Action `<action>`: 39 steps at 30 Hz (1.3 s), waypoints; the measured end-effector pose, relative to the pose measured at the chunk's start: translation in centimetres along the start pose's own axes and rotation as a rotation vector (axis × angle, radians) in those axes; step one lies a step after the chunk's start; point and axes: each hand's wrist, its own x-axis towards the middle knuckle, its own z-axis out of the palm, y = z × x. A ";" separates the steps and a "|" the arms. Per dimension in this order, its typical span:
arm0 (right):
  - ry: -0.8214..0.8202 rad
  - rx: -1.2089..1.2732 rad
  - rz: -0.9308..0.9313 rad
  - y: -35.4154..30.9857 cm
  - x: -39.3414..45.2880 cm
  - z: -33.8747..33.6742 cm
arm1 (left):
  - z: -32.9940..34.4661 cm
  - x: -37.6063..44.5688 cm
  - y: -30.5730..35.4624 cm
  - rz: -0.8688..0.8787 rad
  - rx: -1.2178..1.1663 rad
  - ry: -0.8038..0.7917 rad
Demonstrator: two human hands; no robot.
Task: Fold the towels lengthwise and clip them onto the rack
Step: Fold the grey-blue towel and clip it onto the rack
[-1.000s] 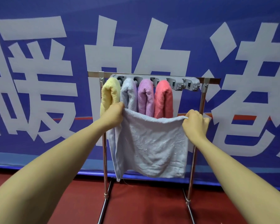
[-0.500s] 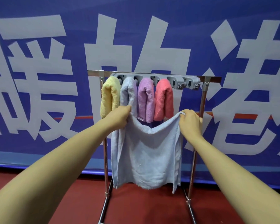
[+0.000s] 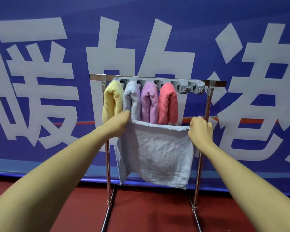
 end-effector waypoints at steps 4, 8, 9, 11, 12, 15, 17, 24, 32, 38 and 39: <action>0.078 -0.011 -0.043 -0.1 0.3 -0.3 | 0.6 0.8 -0.4 -0.053 0.020 0.049; 0.105 0.100 0.031 -0.3 0.6 -0.4 | 0.4 0.9 -0.8 -0.065 0.083 0.147; 0.103 0.137 0.054 -0.4 0.6 -0.4 | 0.3 0.8 -0.7 -0.069 0.100 0.183; 0.097 0.249 0.108 -0.5 0.7 -0.3 | 0.6 1.0 -0.6 -0.091 0.040 0.236; 0.095 0.327 0.135 -0.5 0.6 -0.1 | 0.7 1.1 -0.6 -0.092 -0.027 0.258; 0.109 0.487 0.175 -0.5 0.4 0.2 | 0.9 1.0 -0.3 -0.051 -0.154 0.284; 0.108 0.488 0.167 -0.3 0.3 0.2 | 0.8 0.6 0.0 -0.027 -0.070 0.245; 0.036 0.294 0.093 0.1 0.1 0.6 | 1.1 0.6 -0.7 0.191 0.267 0.071; 0.094 0.069 0.094 1.0 -0.4 0.3 | -0.2 -0.2 0.0 0.063 0.216 0.093; 0.134 -0.101 0.048 1.1 -0.3 -0.3 | -1.4 -0.2 0.1 0.094 0.115 0.032; 0.137 -0.128 0.035 1.0 -0.2 -0.5 | -1.5 -0.3 0.2 0.088 0.134 0.017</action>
